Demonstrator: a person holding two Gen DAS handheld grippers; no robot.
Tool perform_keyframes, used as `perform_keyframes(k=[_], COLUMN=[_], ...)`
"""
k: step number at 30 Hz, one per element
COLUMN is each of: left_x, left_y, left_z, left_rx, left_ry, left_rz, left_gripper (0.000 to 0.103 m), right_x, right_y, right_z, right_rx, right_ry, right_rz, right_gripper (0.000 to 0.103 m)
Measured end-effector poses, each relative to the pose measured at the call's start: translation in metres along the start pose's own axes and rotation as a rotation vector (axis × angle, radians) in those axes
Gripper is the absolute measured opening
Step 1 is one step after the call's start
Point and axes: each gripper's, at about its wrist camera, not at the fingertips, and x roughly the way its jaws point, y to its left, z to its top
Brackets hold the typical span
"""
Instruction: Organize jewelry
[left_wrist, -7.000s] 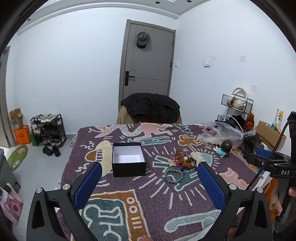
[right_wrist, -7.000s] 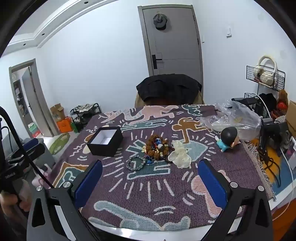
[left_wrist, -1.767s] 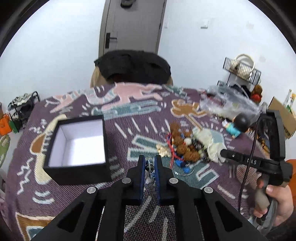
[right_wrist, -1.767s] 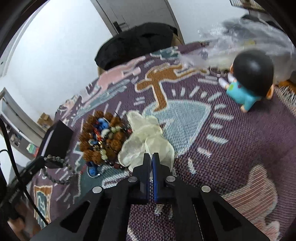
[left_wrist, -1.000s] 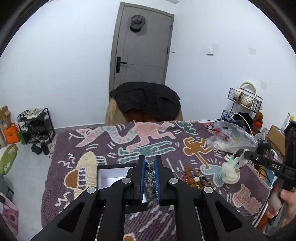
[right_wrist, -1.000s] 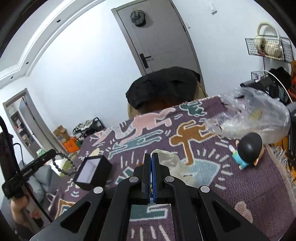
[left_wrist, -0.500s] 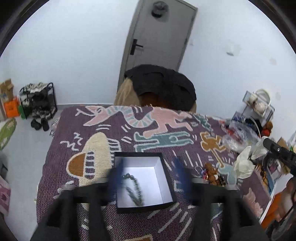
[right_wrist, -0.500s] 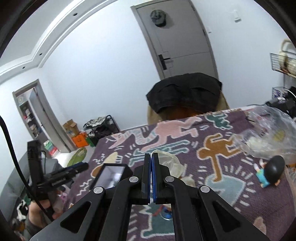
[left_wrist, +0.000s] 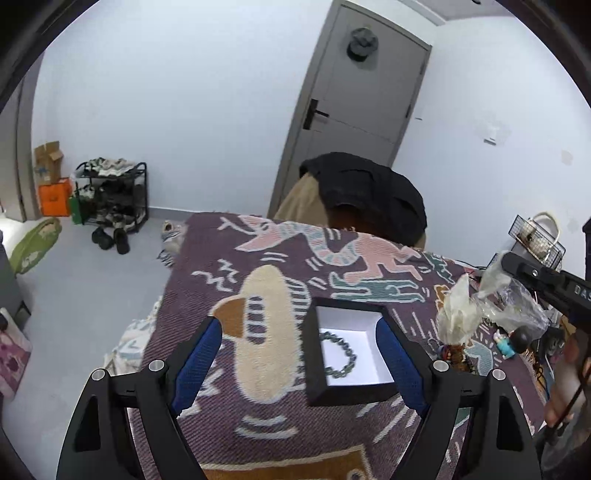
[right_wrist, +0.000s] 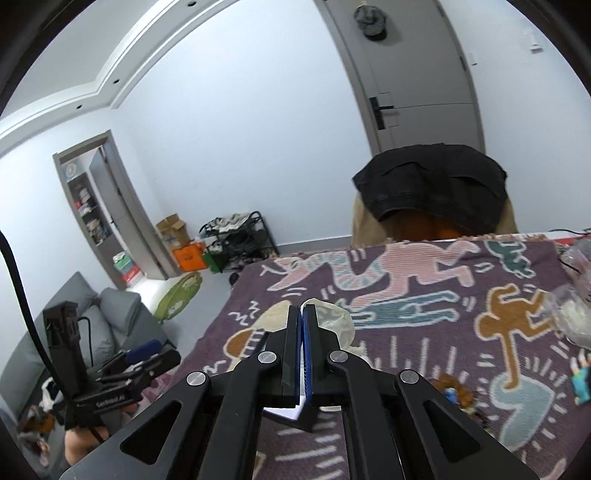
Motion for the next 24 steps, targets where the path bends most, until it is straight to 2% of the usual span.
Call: perform_keyframes(k=[8,10,11,12,14,15,20,24], left_x=[-0.009,-0.01,-0.011,-0.012,-0.014,-0.015,-0.019,-0.024], left_y=[0.024,0.027,0.029,0.029,0.026,0.023,0.008,-0.007], left_z=[-0.01,-0.013,-0.014,-0.016,-0.017,-0.017,-0.016,-0.012], left_rx=[-0.048,-0.061,-0.065,-0.069,-0.057,-0.042,-0.011,0.003], left_ry=[-0.012,-0.012,-0.011,-0.013,-0.03,-0.04,-0.064,-0.088], left_rz=[0.022,0.027,0.028,0.026,0.03,0.038,0.018,-0.003], left_gripper=[0.086,0.086,0.086,0.086,0.086,0.086,0.087,0.097], right_x=[0.04,0.051,0.055,0.058,0.057,0.051,0.025,-0.001], right_y=[0.025,0.029,0.029,0.027,0.019,0.015,-0.006,-0.022], right_z=[-0.003,-0.005,-0.007,-0.009,-0.014,-0.015,-0.019,-0.022], right_rx=[-0.006,-0.013,-0.009,0.002,0.035,0.043,0.089,0.103], right_ry=[0.061,0.101,0.132,0.158,0.163,0.138,0.122,0.103], right_rz=[0.041,0.019,0.026,0.039,0.042,0.038,0.004,-0.031], right_gripper=[0.003,0.003,0.007,0.017,0.074,0.079,0.08,0.08])
